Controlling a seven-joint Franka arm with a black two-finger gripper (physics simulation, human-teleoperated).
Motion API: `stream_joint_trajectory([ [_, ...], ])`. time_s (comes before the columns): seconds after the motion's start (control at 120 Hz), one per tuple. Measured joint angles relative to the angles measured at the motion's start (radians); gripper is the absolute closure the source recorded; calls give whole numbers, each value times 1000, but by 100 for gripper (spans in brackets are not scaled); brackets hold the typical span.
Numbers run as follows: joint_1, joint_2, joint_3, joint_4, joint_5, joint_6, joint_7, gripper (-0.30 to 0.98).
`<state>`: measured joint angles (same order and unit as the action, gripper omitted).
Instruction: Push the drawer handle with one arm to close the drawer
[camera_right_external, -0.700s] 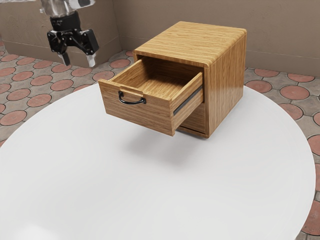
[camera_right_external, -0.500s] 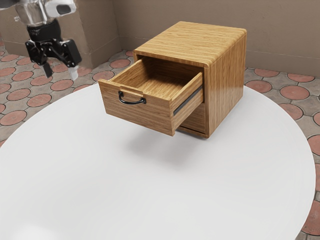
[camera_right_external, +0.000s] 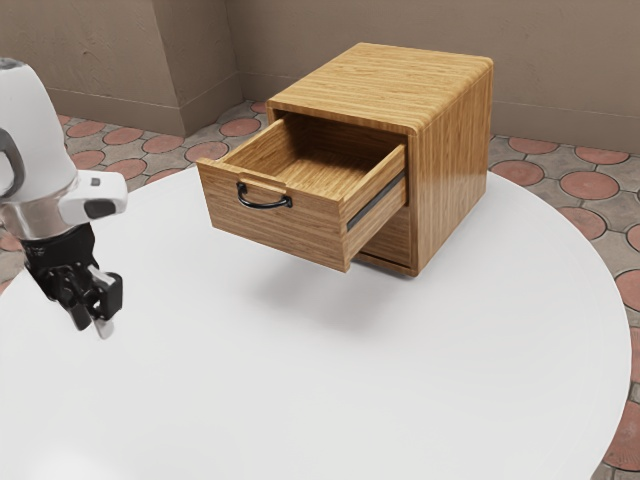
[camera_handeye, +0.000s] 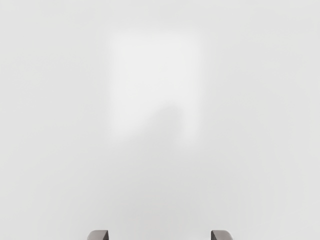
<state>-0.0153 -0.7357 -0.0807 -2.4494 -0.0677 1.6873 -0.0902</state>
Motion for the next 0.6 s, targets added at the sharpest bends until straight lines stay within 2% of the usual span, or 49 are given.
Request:
stream_joint_trajectory([
  [0.225, 0, 251, -12, 174, 4, 112, -12, 67],
  [0.6, 1, 511, -6, 389, 28, 157, -26, 73],
])
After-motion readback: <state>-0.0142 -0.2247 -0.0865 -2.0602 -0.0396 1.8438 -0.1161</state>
